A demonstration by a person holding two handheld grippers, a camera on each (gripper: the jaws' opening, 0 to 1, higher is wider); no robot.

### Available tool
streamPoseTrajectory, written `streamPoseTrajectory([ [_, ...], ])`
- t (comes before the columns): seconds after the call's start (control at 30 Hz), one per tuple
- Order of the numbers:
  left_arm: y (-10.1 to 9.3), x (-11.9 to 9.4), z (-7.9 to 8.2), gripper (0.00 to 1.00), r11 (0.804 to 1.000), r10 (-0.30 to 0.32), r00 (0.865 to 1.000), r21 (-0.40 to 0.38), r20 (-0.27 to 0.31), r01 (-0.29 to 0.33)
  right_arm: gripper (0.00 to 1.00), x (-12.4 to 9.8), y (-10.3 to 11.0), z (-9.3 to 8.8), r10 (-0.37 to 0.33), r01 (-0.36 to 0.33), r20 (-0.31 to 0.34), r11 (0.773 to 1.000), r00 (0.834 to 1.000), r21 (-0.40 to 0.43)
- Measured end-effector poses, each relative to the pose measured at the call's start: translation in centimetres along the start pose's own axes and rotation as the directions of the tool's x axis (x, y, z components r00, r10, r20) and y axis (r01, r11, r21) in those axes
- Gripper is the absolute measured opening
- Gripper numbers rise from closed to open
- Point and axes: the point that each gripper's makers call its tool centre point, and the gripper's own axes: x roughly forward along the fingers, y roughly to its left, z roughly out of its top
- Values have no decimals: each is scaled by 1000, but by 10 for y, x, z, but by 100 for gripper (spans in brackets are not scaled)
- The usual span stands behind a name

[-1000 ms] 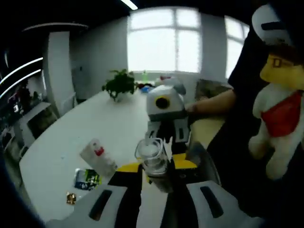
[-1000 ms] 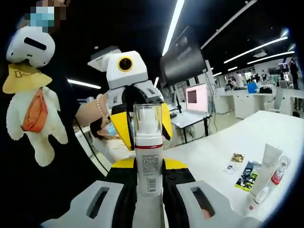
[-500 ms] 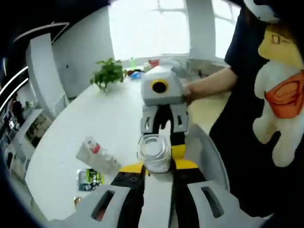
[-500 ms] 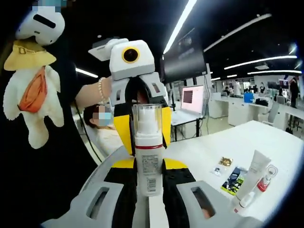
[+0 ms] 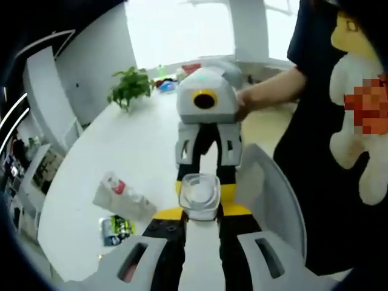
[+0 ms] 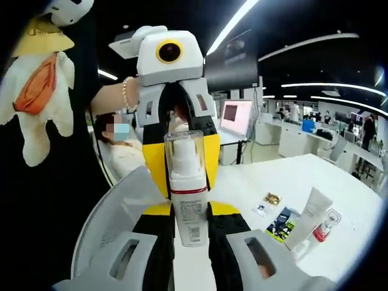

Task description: Arrange the skincare products in the storage area until every visible bottle or jar stands upright without overlapping.

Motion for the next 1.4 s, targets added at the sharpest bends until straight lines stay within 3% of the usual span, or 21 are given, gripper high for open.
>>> streamPoseTrajectory([
  [0.67,23,30,-26,20,998,-61,998,7,-34,61,24,4,-17,-34,-45,55,-118,995,992,80],
  [0.9,30,39,-33,20,997,-83,996,0,-36,83,37,1,-25,-50,-86,105,-147,986,985,127],
  [1.13,37,52,-41,20,996,-92,995,-4,-41,92,47,-5,-36,-65,-155,186,-174,966,973,179],
  [1.23,45,59,-50,20,997,-82,995,-9,-57,81,52,-7,-42,-65,-192,221,-132,942,972,253],
  [1.4,55,69,-63,20,995,-87,995,-51,-54,84,59,-12,-49,-78,-220,256,-159,929,963,267],
])
